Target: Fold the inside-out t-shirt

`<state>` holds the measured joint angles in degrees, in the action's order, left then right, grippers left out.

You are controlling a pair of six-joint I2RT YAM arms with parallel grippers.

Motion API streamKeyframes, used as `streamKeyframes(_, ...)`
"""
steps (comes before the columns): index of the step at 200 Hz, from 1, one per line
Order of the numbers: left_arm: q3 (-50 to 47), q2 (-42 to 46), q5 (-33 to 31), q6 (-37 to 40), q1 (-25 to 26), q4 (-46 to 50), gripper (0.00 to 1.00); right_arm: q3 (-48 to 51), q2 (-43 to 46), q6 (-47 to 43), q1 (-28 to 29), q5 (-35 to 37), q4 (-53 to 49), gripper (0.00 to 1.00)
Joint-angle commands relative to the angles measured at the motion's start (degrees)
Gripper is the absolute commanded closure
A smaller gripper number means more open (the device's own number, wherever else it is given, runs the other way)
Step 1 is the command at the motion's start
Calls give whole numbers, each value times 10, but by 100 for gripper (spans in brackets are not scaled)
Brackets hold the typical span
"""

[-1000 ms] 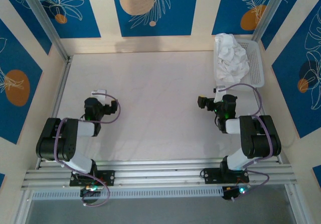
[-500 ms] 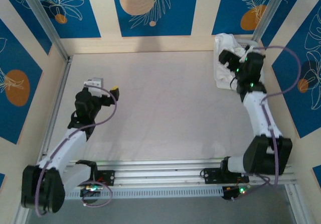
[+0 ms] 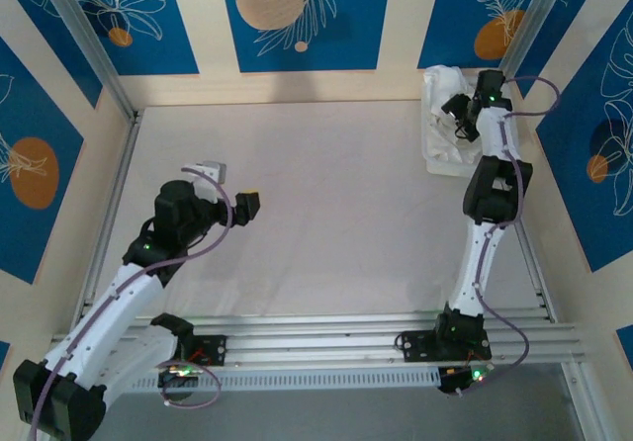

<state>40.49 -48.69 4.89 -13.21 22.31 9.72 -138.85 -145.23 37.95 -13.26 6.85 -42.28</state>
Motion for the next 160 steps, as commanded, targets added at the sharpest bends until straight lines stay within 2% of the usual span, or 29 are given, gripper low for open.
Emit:
streamKeyframes(1, 5, 11, -9, -4, 6, 37, 1, -111, -37, -16, 0, -40, -117, 80)
streamKeyframes(9, 6, 12, -14, -2, 6, 39, 1, -154, -54, -23, -3, -46, -140, 100)
streamKeyframes(25, 6, 12, -23, -1, 6, 43, 1, -259, -84, -51, -5, -59, -200, 100)
streamKeyframes(41, 6, 13, -28, -2, 6, 44, 1, -415, -120, -93, 2, -59, -270, 100)
streamKeyframes(50, 6, 12, -29, -2, 6, 41, 1, -395, -84, -102, 1, -82, -264, 100)
streamKeyframes(70, 7, 11, -25, -4, 6, 35, 1, -418, -36, -92, 0, -135, -262, 100)
streamKeyframes(108, 17, 16, -9, -7, 6, 36, 1, -419, 88, -60, 18, -232, -200, 100)
streamKeyframes(138, 18, 21, -5, -6, 6, 34, 1, -419, 197, -38, 35, -283, -146, 100)
streamKeyframes(160, 20, 20, 3, -8, 6, 36, 1, -419, 264, -14, 44, -293, -119, 100)
